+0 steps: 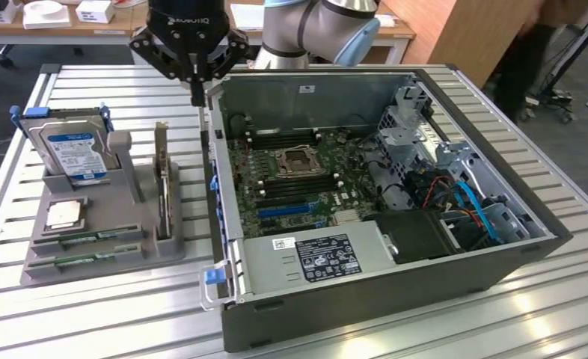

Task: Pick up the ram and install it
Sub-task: 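Reach for the ram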

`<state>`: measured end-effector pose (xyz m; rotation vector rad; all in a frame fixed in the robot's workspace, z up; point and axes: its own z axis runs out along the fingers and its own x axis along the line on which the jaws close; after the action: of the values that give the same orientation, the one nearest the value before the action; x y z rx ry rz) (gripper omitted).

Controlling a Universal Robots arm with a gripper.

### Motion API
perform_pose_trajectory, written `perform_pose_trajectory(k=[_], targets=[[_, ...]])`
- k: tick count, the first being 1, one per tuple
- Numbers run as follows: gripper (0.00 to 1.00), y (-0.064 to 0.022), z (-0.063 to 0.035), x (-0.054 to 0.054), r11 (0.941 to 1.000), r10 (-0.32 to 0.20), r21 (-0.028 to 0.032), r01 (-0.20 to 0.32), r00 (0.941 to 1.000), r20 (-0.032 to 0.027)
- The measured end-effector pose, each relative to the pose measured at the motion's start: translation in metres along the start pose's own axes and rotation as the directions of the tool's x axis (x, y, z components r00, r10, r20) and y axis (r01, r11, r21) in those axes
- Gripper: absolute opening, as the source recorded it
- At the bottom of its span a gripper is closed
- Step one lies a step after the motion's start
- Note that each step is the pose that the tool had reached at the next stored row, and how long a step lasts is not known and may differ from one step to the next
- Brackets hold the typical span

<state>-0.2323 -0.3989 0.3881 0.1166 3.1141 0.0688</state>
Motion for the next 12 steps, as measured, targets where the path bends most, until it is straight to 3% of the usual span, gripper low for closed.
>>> perform_pose_trajectory(k=[12], targets=[[0.10,-0.0022,0.0010,0.029,1.0000,0.000,0.0000,0.000,1.0000,-0.0004]])
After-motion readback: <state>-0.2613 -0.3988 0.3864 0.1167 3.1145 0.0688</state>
